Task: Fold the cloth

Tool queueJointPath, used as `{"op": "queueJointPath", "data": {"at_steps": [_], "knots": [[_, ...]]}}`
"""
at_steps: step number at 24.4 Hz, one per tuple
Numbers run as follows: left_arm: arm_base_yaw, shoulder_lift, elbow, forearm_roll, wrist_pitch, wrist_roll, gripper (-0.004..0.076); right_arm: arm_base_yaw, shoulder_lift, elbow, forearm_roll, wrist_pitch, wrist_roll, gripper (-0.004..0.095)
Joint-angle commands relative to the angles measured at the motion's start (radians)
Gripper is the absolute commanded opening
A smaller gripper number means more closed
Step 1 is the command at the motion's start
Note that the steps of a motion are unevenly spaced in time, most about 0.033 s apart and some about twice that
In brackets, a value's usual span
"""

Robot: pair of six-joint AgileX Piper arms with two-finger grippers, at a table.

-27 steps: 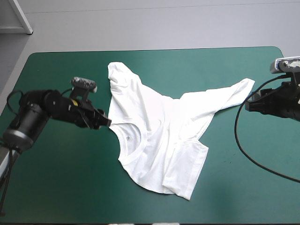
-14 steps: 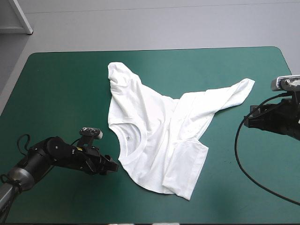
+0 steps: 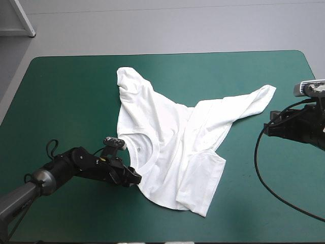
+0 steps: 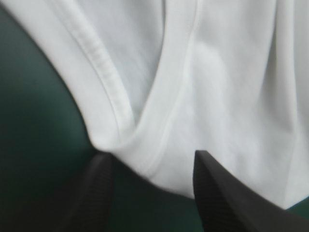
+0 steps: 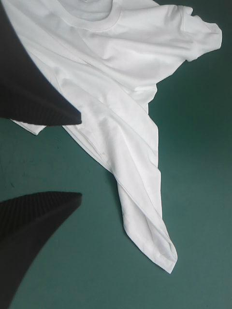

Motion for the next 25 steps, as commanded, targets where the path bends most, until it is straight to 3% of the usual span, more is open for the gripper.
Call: {"op": "queueJointPath", "data": {"at_steps": [1, 3, 4, 5, 6, 7, 12, 18, 22, 25], "knots": [[-0.066, 0.074, -0.017, -0.032, -0.095, 0.012, 0.0375, -0.005, -0.01, -0.025, 0.025, -0.057, -0.004, 0.0413], [-0.079, 0.118, -0.017, -0.034, -0.089, 0.017, 0.0374, -0.005, -0.01, -0.025, 0.025, -0.048, -0.004, 0.0413], [-0.079, 0.129, -0.017, -0.027, -0.085, 0.02, 0.0332, -0.005, -0.01, -0.025, 0.019, -0.046, -0.004, 0.0413], [-0.079, 0.129, -0.017, -0.022, -0.085, 0.023, 0.0267, -0.005, -0.01, -0.025, 0.005, -0.044, -0.004, 0.0413], [-0.079, 0.129, -0.017, -0.022, -0.1, 0.025, 0.0116, -0.005, -0.008, -0.013, -0.009, -0.047, -0.004, 0.0413], [-0.079, 0.129, -0.017, -0.024, -0.114, 0.036, 0.0023, -0.005, -0.008, 0.001, -0.011, -0.054, -0.004, 0.0413], [-0.079, 0.129, -0.017, -0.034, -0.134, 0.048, 0.0019, -0.006, 0.052, 0.072, -0.12, -0.115, 0.06, 0.0414], [-0.075, 0.127, -0.017, -0.034, -0.15, 0.075, 0.0019, -0.011, 0.254, 0.086, -0.221, -0.343, 0.043, 0.0414], [-0.075, 0.127, -0.017, -0.029, -0.157, 0.093, 0.0019, -0.064, 0.408, 0.052, -0.197, -0.421, 0.035, 0.0414], [-0.075, 0.127, -0.017, -0.029, -0.157, 0.092, 0.0019, -0.122, 0.528, -0.006, -0.102, -0.456, -0.033, 0.0414]]}}
